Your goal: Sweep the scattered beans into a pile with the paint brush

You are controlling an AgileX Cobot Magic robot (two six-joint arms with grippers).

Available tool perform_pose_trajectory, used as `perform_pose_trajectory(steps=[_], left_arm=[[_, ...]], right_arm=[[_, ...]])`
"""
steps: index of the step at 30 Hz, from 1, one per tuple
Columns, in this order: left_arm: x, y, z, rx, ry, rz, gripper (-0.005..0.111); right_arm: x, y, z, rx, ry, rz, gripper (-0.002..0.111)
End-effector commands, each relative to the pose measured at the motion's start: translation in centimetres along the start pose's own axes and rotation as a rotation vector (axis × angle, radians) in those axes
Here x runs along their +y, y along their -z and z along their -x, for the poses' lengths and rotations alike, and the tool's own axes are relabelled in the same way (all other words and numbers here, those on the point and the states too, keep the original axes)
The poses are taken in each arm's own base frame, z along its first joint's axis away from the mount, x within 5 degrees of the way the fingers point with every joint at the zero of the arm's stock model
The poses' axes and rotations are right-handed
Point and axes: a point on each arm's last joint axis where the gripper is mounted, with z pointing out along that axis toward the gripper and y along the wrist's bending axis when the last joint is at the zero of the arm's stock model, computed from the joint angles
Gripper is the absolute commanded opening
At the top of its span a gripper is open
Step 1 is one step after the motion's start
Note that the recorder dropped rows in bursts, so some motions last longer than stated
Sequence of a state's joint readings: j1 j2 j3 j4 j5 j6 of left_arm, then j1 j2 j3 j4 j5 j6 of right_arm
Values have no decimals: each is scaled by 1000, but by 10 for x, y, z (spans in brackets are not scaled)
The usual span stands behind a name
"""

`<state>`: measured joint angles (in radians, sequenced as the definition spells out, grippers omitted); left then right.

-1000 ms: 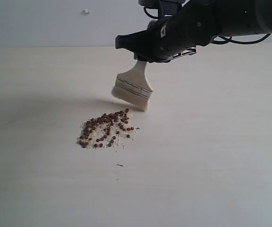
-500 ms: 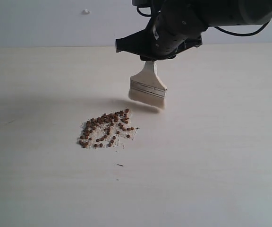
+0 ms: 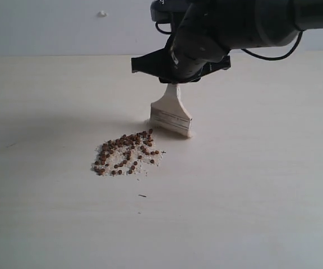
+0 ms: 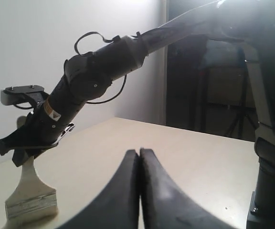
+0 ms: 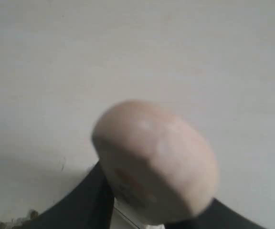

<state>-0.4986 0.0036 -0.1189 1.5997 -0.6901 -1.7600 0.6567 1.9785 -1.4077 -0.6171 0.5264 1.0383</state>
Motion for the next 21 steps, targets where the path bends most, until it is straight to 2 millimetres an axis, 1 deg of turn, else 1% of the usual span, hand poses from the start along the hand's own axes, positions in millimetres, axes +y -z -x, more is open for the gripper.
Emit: perform_pose_trajectory(steps=[1, 4, 10, 15, 18, 21], left_arm=[[0, 0, 0, -3, 3, -3, 0], [0, 0, 0, -3, 3, -3, 0], [0, 0, 0, -3, 3, -3, 0], [0, 0, 0, -3, 3, -3, 0], [0, 0, 0, -3, 3, -3, 0], [0, 0, 0, -3, 3, -3, 0]], right_arm=[[16, -12, -15, 32, 22, 27, 0], [22, -12, -20, 37, 32, 34, 0], [26, 0, -18, 40, 12, 47, 0], [28, 1, -22, 84, 7, 72, 0], [29, 4, -20, 86, 15, 84, 0], [26, 14, -14, 61, 74, 64, 0]])
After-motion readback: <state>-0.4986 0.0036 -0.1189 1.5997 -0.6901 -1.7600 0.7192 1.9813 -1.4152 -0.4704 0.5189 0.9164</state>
